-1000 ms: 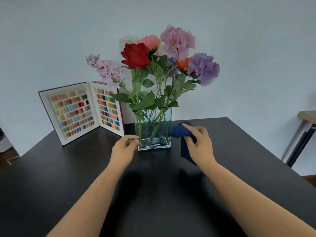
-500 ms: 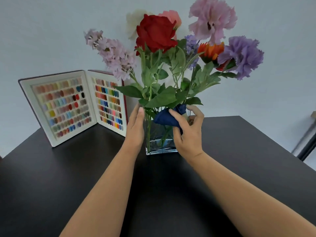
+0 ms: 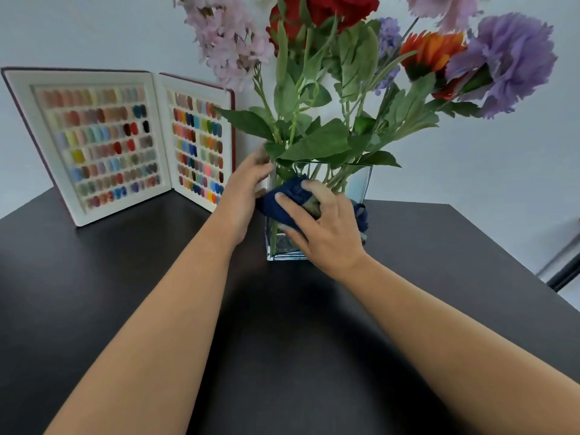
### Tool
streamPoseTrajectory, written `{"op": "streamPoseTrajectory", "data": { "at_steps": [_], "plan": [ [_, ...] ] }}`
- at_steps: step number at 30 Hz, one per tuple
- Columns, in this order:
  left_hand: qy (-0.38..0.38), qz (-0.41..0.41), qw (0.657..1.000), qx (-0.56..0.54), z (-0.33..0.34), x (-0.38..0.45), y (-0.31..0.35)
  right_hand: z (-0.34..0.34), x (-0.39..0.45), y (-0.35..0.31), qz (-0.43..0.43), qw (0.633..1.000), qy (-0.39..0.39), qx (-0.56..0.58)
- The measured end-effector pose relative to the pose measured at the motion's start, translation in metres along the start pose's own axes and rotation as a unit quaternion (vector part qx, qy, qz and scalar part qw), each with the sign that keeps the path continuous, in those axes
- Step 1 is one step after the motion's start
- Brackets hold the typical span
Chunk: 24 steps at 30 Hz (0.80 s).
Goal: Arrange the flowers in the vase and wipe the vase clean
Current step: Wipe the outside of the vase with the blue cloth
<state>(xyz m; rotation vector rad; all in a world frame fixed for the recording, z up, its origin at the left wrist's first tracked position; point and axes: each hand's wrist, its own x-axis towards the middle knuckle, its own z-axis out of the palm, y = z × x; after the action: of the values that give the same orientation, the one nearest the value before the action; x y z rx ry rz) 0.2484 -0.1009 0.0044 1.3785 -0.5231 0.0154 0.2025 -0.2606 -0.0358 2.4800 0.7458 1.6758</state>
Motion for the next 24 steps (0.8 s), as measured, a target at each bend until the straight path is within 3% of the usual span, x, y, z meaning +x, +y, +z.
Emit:
{"op": "streamPoseTrajectory", "data": {
  "at_steps": [4,7,9,13,16,19,24],
  "plan": [
    [0.017,0.032,0.999,0.011,0.003,-0.008,-0.015,-0.011,-0.036,0.012,-0.126,0.98,-0.153,0.028],
    [0.04,0.022,0.999,0.02,0.005,-0.011,-0.027,-0.025,-0.047,0.032,-0.125,0.97,-0.204,0.031],
    [0.046,0.014,0.999,0.023,0.004,-0.01,-0.038,-0.034,-0.039,0.043,-0.092,0.978,-0.187,0.033],
    [0.037,0.011,0.998,0.058,0.003,-0.014,-0.053,-0.044,0.0,0.055,0.052,0.992,-0.1,0.05],
    [0.027,-0.003,0.997,0.067,-0.001,-0.018,-0.06,-0.042,0.01,0.049,0.077,0.994,-0.031,0.064],
    [0.02,-0.027,0.997,0.063,-0.008,-0.018,-0.065,-0.031,-0.003,0.033,0.034,0.997,-0.039,0.059],
    [0.013,-0.046,0.996,0.071,-0.011,-0.018,-0.067,-0.027,-0.039,0.028,-0.136,0.966,-0.219,0.026]
  ]
}}
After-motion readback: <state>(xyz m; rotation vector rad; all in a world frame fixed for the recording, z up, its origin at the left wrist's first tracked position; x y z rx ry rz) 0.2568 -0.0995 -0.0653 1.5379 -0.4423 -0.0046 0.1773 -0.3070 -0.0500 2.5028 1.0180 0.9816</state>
